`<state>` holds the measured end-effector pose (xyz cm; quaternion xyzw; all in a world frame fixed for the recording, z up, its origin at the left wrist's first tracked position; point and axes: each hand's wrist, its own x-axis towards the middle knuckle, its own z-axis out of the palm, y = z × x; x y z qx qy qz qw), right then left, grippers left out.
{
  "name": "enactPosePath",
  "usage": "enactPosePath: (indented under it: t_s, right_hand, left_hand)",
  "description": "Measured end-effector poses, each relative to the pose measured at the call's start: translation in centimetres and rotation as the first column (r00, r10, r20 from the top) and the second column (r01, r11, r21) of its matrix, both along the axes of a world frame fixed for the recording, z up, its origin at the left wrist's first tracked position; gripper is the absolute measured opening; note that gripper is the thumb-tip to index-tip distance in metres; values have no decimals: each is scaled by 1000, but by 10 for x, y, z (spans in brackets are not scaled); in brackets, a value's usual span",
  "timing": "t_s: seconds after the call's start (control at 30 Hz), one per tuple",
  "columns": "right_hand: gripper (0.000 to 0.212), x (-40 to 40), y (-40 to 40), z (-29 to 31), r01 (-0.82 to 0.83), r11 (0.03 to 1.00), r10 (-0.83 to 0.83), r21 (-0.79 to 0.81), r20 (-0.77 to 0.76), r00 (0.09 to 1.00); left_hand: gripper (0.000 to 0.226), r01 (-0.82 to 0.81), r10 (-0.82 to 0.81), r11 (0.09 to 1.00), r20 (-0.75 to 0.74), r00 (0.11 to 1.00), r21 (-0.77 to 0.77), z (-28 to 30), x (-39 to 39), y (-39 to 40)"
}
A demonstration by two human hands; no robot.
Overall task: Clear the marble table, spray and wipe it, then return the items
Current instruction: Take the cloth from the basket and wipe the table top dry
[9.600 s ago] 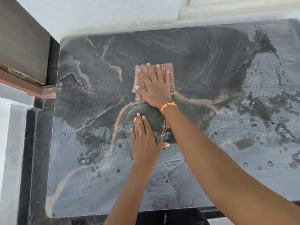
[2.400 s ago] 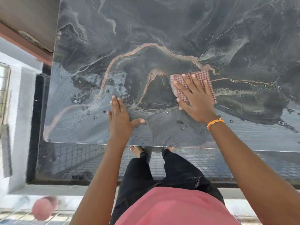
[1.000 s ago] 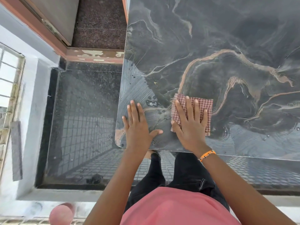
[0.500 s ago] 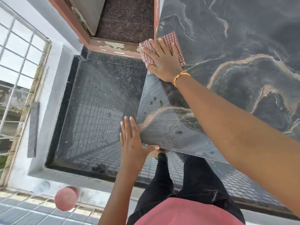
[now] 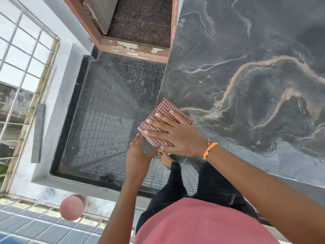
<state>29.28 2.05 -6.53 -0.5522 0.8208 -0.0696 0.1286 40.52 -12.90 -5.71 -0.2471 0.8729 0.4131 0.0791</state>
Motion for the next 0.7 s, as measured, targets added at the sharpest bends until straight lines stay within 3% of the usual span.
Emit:
enactPosePath:
  t_s: [0.1,0.2,0.43,0.57,0.7]
  right_hand:
    - [62,-22,29,0,44,999,-44,8,-14,999]
    - [60,-51,63,1,267,963,-266,45,-36,963]
    - [62,-35,110,4,713,699,-712,49,-49,701]
    - [64,4,79,3,764,644,-763,42,-46,645]
    - [60,-3,20,2,708,706,-707,27,-30,706]
  left_hand:
    - [61,-44,45,998,-21,999,42,1,-2,1]
    - [57,-109,112,989,-35,993,97,2,-4,1]
    - [55,-116,115,979,17,993,166,-1,-2,-6]
    - [49,-125,126,976,7,992,177,-1,-2,-6]
    - [47,-125,124,976,15,992,178,0,-3,-5]
